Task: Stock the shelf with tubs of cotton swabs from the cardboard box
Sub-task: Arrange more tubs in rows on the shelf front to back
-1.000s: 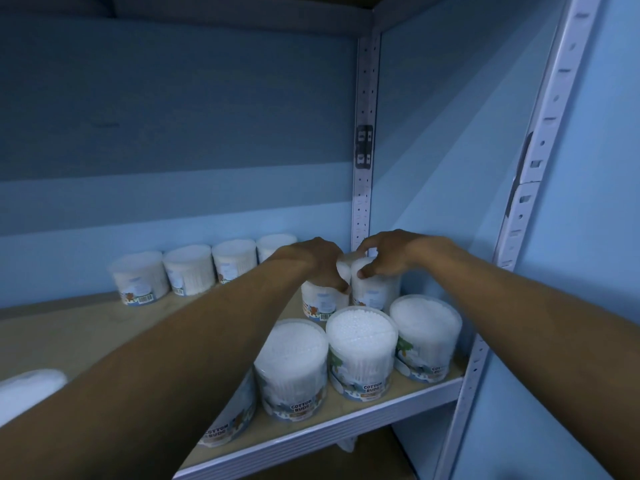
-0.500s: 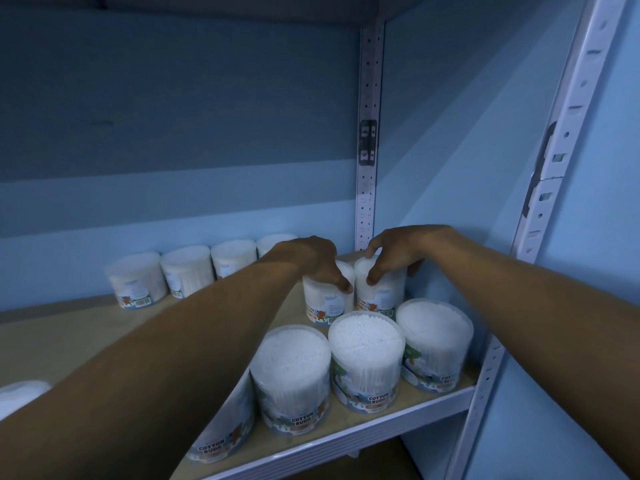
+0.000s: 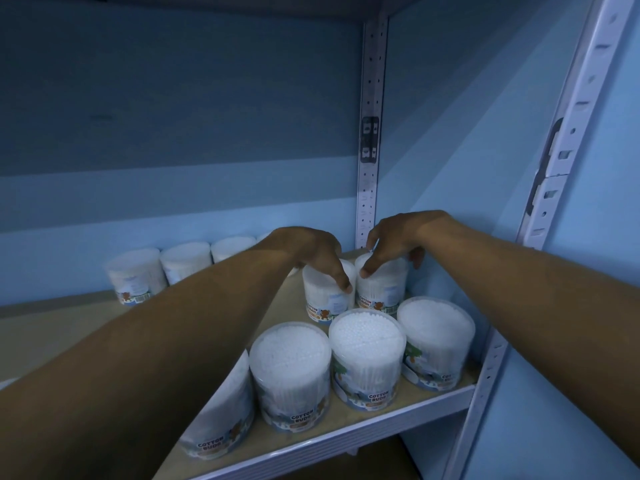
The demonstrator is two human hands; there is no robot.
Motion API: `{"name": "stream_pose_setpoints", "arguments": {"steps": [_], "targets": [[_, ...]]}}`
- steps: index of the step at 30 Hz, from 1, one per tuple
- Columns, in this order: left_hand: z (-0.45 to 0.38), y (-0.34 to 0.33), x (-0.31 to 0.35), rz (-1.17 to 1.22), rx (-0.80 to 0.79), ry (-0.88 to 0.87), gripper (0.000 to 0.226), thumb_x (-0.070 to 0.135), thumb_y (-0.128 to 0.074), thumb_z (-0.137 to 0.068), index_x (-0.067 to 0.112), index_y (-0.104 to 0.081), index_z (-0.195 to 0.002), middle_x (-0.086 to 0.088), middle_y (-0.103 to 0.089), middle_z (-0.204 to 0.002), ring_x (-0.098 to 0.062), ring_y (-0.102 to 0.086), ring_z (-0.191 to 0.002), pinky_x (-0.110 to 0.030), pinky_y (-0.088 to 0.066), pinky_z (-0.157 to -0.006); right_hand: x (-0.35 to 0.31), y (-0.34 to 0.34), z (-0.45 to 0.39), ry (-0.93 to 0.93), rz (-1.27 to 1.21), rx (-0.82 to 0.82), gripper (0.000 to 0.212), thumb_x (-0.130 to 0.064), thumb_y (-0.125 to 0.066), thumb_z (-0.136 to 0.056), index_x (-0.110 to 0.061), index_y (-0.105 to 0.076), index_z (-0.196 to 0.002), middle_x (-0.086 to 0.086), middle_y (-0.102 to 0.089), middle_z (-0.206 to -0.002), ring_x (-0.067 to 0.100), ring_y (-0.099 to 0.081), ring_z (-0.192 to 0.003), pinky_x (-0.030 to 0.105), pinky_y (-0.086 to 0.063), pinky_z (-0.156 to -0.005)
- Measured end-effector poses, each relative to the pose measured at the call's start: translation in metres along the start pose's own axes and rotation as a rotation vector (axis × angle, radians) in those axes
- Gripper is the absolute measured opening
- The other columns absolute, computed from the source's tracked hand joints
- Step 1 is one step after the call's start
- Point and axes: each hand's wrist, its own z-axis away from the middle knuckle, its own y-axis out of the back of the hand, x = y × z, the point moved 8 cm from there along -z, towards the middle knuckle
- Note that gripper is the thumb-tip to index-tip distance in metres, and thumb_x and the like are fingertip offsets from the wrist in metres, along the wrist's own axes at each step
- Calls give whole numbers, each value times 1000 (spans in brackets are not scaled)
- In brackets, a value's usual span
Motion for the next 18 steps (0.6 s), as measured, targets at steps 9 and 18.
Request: {"name": "stream_pose_setpoints", "arguments": {"steps": [9, 18], "targets": [[-3, -1, -5, 61, 48, 38, 86, 58, -80, -69, 13, -52, -136, -6, -57, -130, -31, -62, -109, -40, -59, -87, -6, -5, -5, 50, 59, 8, 71, -45, -83, -77, -29, -53, -140, 0, -47, -142, 27, -56, -119, 38, -59, -88], [0, 4, -4, -14, 131, 58, 85, 68, -67, -77, 11, -50, -138, -7, -56, -135, -25, -58, -111, -30, -50, -80, -2, -7, -14, 116, -10, -12, 65, -37, -84, -76, -41, -53, -133, -5, -44, -142, 24, -49, -123, 40, -56, -94]]}}
